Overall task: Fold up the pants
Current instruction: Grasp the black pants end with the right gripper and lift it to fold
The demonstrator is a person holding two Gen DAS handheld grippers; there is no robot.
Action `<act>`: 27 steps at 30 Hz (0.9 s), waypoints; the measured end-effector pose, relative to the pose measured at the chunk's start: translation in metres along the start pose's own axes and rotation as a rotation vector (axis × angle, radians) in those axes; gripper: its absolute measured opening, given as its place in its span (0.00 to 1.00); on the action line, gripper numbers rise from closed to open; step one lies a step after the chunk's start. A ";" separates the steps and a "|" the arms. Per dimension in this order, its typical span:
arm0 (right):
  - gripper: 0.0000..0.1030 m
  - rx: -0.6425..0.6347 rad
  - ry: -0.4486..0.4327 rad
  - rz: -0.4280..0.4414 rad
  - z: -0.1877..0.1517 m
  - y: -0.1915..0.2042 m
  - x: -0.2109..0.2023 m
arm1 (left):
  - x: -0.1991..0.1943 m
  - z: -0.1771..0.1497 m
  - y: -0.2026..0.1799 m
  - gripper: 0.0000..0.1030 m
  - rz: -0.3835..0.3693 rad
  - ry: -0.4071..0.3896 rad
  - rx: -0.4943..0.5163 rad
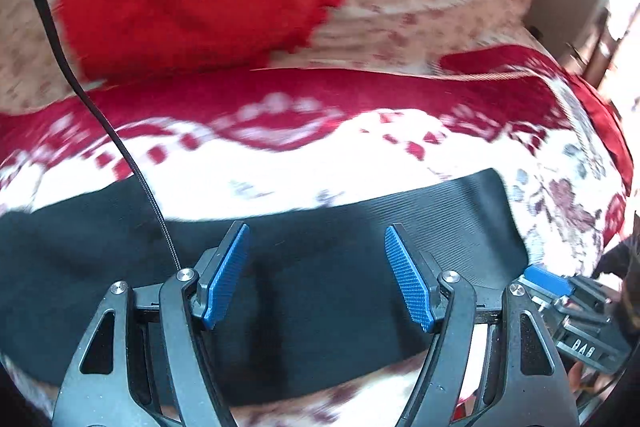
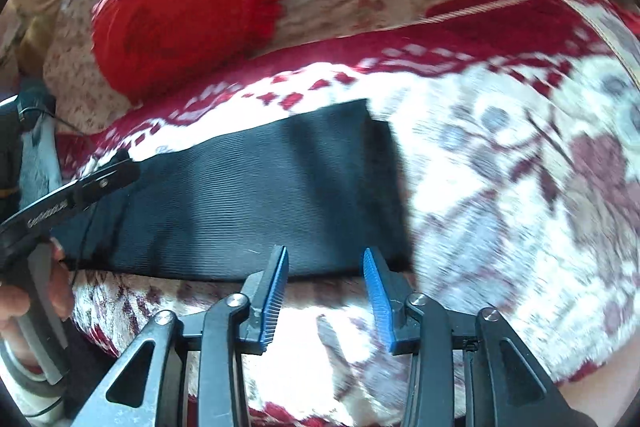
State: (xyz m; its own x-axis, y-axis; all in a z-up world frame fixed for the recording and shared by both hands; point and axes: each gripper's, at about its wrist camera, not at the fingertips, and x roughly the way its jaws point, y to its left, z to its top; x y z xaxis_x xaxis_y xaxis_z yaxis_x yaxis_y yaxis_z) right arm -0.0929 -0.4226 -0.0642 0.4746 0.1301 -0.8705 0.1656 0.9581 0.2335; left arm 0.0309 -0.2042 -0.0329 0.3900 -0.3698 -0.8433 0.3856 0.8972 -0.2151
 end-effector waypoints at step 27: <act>0.11 0.169 -0.166 0.381 0.020 -0.018 -0.013 | 0.044 0.054 -0.059 0.56 -0.255 0.091 0.064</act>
State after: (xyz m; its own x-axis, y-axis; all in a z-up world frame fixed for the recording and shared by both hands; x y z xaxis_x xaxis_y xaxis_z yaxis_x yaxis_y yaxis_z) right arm -0.0847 -0.4462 -0.0482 0.6591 0.4094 -0.6308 0.0846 0.7931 0.6031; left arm 0.0700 -0.2868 -0.0309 0.1979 -0.5561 -0.8072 0.5146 0.7598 -0.3973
